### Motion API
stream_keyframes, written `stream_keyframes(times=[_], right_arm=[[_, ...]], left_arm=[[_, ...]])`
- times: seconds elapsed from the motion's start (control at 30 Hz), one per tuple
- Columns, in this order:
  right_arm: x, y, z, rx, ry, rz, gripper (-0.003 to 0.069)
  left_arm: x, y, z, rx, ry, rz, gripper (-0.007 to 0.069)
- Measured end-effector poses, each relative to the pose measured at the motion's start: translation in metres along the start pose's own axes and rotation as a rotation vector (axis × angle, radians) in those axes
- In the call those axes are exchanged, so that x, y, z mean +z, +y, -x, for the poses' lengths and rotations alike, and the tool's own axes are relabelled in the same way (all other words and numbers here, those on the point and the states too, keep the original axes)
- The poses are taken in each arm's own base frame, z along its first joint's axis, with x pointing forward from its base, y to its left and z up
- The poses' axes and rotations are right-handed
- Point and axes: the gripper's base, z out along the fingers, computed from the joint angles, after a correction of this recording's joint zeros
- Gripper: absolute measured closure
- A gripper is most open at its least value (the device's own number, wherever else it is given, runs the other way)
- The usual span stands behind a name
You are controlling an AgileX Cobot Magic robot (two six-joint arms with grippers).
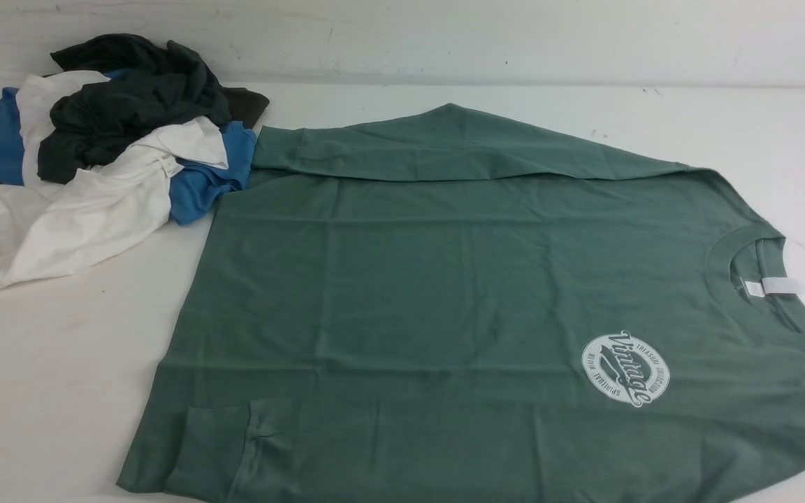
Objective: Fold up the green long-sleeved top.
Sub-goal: Use the left arm to clamp the cuff closest to it
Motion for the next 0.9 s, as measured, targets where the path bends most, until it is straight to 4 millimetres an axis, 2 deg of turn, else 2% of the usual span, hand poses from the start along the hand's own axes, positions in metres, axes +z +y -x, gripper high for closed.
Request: stream_keyframes(times=[0.07,0.17,0.2,0.27,0.3,0.33,0.37,0.4,0.43,0.47,0.5,0.53,0.6,0.67,0.73,0.8,0.83,0.9], right_arm=[[0.0,0.001,0.005,0.144,-0.057,0.017,0.0673],[0.0,0.001,0.008,0.247,-0.088,0.025,0.0673],[0.0,0.001,0.009,0.288,-0.1,0.028,0.0673],[-0.001,0.001,0.011,0.36,-0.119,0.031,0.0673],[-0.001,0.001,0.011,0.364,-0.119,0.031,0.0673],[-0.001,0.001,0.012,0.384,-0.124,0.032,0.0673],[-0.001,0.001,0.012,0.387,-0.124,0.032,0.0673],[-0.001,0.001,0.011,0.394,-0.124,0.032,0.0673],[-0.001,0.001,0.012,0.396,-0.124,0.033,0.0673],[-0.001,0.001,0.012,0.396,-0.124,0.033,0.0673],[-0.001,0.001,0.012,0.398,-0.125,0.033,0.0673],[-0.001,0.001,0.012,0.398,-0.125,0.033,0.0673],[-0.001,0.001,0.012,0.399,-0.125,0.033,0.0673],[-0.001,0.001,0.011,0.427,-0.112,0.034,0.0673],[0.0,0.002,0.008,0.452,-0.079,0.039,0.0673],[-0.004,0.012,0.009,0.452,0.082,0.084,0.0673],[-0.004,0.012,0.007,0.448,0.099,0.086,0.0673],[-0.01,0.024,0.023,0.39,0.21,0.135,0.0673]], left_arm=[[0.003,-0.015,0.017,-0.005,0.0,-0.045,0.0632],[0.009,-0.033,0.034,-0.004,0.047,-0.083,0.0632],[0.014,-0.04,0.038,0.0,0.104,-0.091,0.0632],[0.031,-0.056,0.037,0.027,0.337,-0.085,0.0632],[0.032,-0.057,0.035,0.034,0.378,-0.082,0.0632],[0.047,-0.063,0.026,0.073,0.577,-0.055,0.0632],[0.046,-0.062,0.025,0.077,0.597,-0.054,0.0632],[0.06,-0.063,0.013,0.121,0.791,-0.016,0.0632],[0.067,-0.061,0.004,0.15,0.926,0.018,0.0632],[0.07,-0.06,0.0,0.161,0.978,0.032,0.0632],[0.08,-0.053,-0.017,0.211,1.185,0.096,0.0632],[0.082,-0.052,-0.019,0.216,1.195,0.103,0.0632],[0.095,-0.036,-0.045,0.272,1.42,0.196,0.0632],[0.107,-0.021,-0.069,0.313,1.555,0.255,0.0632],[0.113,-0.014,-0.081,0.325,1.618,0.272,0.0632],[0.122,-0.004,-0.106,0.352,1.731,0.276,0.0632],[0.123,-0.003,-0.107,0.356,1.738,0.275,0.0632],[0.131,-0.001,-0.13,0.386,1.809,0.252,0.0632]])
